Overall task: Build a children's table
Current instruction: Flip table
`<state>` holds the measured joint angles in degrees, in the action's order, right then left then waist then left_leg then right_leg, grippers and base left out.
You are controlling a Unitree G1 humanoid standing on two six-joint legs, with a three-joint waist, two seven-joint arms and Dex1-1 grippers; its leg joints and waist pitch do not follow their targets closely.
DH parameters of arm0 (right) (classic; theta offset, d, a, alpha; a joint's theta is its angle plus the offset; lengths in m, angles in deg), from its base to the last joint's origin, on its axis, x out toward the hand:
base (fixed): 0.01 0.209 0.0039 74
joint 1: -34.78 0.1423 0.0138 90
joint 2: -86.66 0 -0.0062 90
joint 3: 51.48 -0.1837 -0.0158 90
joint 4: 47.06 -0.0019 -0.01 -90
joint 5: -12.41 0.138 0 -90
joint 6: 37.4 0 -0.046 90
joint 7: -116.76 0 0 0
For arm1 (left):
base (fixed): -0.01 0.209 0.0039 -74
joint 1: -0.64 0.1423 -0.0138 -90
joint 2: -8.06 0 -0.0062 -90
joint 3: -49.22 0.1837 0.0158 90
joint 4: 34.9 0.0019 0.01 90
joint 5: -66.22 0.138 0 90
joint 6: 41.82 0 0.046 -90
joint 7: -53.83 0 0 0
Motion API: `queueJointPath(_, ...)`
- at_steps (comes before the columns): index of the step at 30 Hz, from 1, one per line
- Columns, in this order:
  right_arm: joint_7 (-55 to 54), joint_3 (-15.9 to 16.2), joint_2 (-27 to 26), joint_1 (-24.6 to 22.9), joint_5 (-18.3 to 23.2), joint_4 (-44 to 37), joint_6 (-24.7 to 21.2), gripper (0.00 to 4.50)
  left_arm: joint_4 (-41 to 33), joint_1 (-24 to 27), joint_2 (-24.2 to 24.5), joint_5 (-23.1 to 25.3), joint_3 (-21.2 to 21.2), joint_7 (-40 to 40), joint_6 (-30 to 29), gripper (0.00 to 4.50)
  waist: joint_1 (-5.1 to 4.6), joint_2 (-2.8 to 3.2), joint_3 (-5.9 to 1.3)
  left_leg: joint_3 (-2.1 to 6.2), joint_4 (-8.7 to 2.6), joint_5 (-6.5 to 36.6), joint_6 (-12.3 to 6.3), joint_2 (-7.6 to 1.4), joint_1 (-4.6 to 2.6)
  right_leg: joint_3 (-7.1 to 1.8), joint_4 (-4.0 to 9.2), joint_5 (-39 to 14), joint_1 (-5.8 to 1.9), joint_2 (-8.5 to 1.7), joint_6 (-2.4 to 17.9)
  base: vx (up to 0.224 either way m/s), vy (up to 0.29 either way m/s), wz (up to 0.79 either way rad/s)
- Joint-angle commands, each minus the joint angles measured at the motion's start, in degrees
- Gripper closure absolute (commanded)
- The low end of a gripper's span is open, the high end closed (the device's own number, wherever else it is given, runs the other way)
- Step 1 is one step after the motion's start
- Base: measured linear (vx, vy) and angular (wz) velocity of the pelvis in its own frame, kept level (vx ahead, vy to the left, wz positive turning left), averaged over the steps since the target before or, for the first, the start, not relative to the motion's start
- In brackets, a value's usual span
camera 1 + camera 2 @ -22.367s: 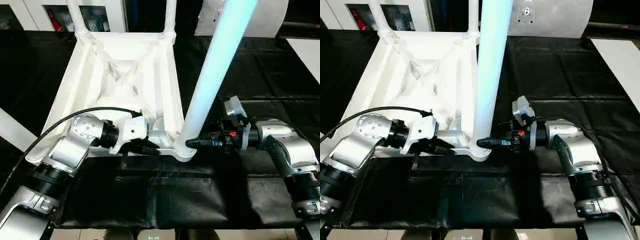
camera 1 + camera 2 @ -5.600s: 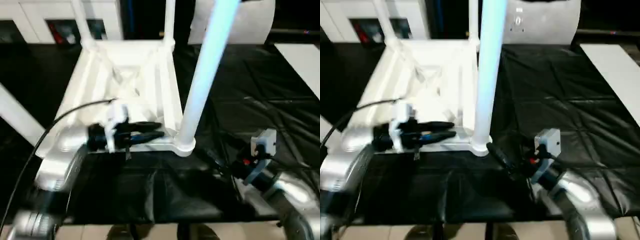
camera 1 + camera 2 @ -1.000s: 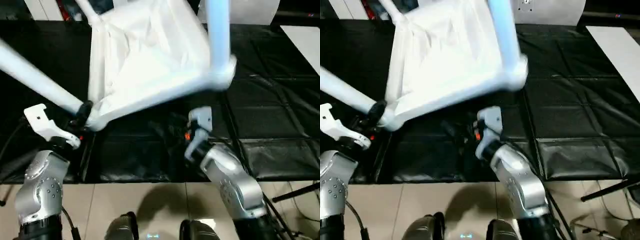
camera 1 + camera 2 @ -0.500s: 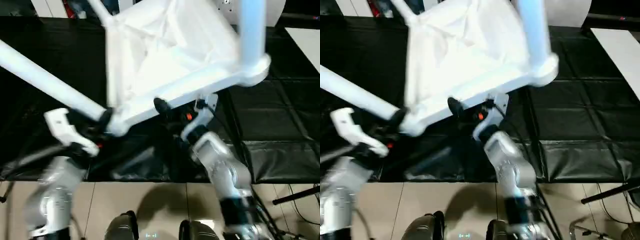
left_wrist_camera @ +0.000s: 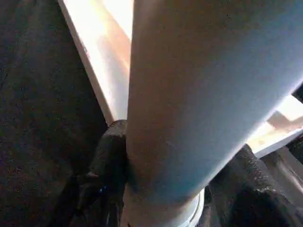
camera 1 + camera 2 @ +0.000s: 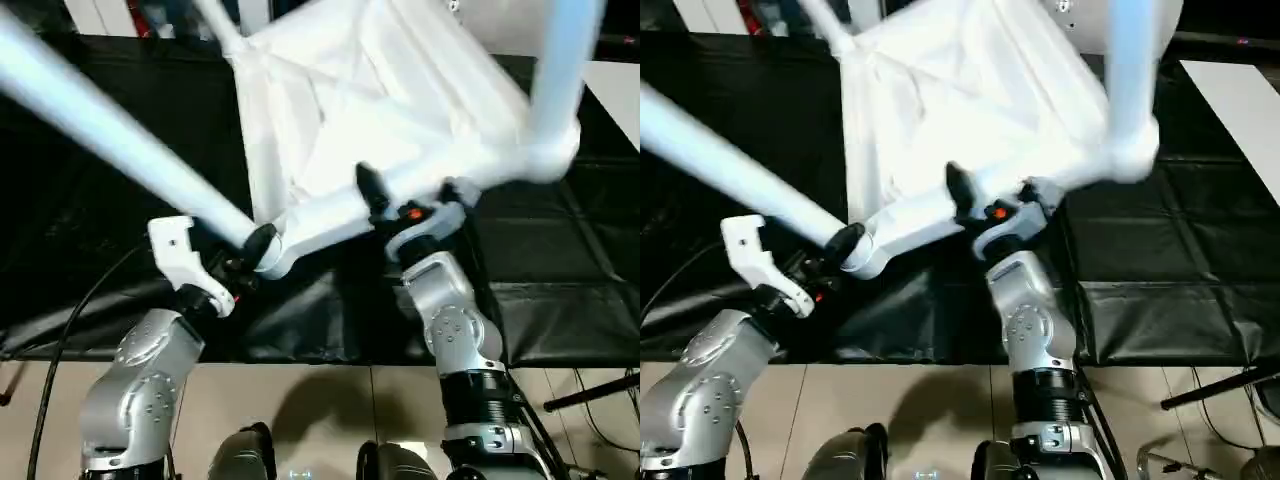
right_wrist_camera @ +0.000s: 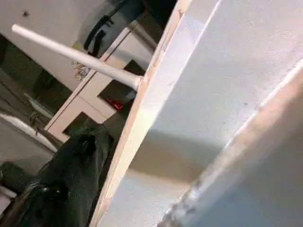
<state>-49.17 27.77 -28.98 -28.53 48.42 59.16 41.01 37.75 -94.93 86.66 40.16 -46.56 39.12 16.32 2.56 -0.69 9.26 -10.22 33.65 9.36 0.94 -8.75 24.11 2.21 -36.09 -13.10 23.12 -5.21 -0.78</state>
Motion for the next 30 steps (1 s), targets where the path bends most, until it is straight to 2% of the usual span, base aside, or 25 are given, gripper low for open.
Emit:
queueJointPath(1, 0.5, 0.0, -8.3, 4.3, 1.5, -1.3, 0.6, 0.80, 2.8, 2.2, -1.1, -2.5, 4.1, -1.8, -2.7, 2.43, -0.37, -0.46, -4.58, 1.06, -3.70, 3.7, -5.18, -3.79, -1.79, -2.34, 3.38, 2.6, -2.24, -2.89, 12.2, 0.000, 0.000, 0.00)
queueJointPath(6, 0.7, 0.4, -8.2, 4.4, 3.7, -0.9, 1.0, 1.18, 2.9, 2.4, -1.0, -1.1, 5.4, -2.4, -2.2, 2.43, -0.49, -0.28, -4.97, 1.09, -3.49, 2.9, -5.55, -3.85, -1.87, -2.25, 3.11, 3.9, -2.33, -2.82, 13.0, 0.000, 0.000, 0.00)
queueJointPath(10, 1.1, 0.9, -8.1, 4.4, 4.4, -1.1, 1.0, 1.52, 3.0, 2.4, -1.1, -0.3, 5.6, -2.4, -2.1, 2.43, -0.47, -0.46, -5.17, 0.96, -3.25, 1.9, -6.38, -3.74, -1.81, -2.27, 2.90, 6.1, -2.48, -2.82, 13.7, 0.000, 0.000, 0.00)
queueJointPath(15, 1.0, 1.4, -7.7, 4.4, 5.0, -0.9, 1.0, 1.97, 3.2, 2.4, -0.9, -0.1, 5.6, -2.5, -1.7, 2.43, -0.45, -0.43, -5.20, 0.94, -3.11, 1.6, -6.78, -3.72, -1.77, -2.24, 2.79, 6.2, -2.49, -2.81, 14.1, 0.000, 0.000, 0.00)
queueJointPath(22, 0.9, 1.3, -7.3, 4.8, 5.2, -0.4, 1.6, 2.25, 3.3, 2.2, 0.4, 1.5, 6.3, -3.2, -1.3, 2.43, -0.46, -0.34, -5.29, 0.98, -3.07, 1.7, -6.77, -3.74, -1.85, -2.14, 2.75, 5.5, -2.44, -2.70, 14.1, 0.000, 0.000, 0.00)
queueJointPath(23, 0.9, 1.3, -7.3, 4.8, 5.2, -0.4, 1.6, 2.26, 3.3, 2.2, 0.4, 1.5, 6.3, -3.2, -1.3, 2.08, -0.47, -0.37, -5.30, 0.96, -3.07, 1.8, -6.66, -3.68, -1.80, -2.15, 2.76, 5.3, -2.50, -2.76, 14.0, 0.000, 0.000, 0.00)
queueJointPath(25, 0.6, 0.9, -6.8, 5.3, 5.1, -0.2, 2.1, 2.28, 2.7, 2.6, 2.3, 1.9, 7.1, -5.3, -0.7, 1.73, -0.48, -0.25, -5.21, 1.01, -3.14, 2.1, -6.47, -3.69, -1.82, -2.13, 2.85, 4.8, -2.42, -2.74, 14.0, 0.000, 0.000, 0.00)
queueJointPath(27, 0.3, 0.4, -6.3, 5.7, 5.0, -0.1, 2.5, 2.29, 2.1, 2.9, 3.1, 1.6, 6.9, -6.4, -0.5, 1.73, -0.60, -0.27, -5.25, 1.00, -3.17, 2.3, -6.25, -3.64, -1.83, -2.12, 2.81, 4.4, -2.44, -2.71, 13.9, 0.000, 0.000, 0.00)
queueJointPath(30, -1.7, -1.7, -3.7, 7.7, 5.6, 0.9, 4.0, 2.31, 1.5, 3.6, 4.8, 0.5, 4.5, -7.9, 0.2, 1.73, -0.83, -0.10, -5.26, 1.03, -3.19, 2.5, -5.84, -3.60, -1.81, -2.08, 2.75, 4.5, -2.49, -2.69, 14.3, 0.000, 0.000, 0.00)
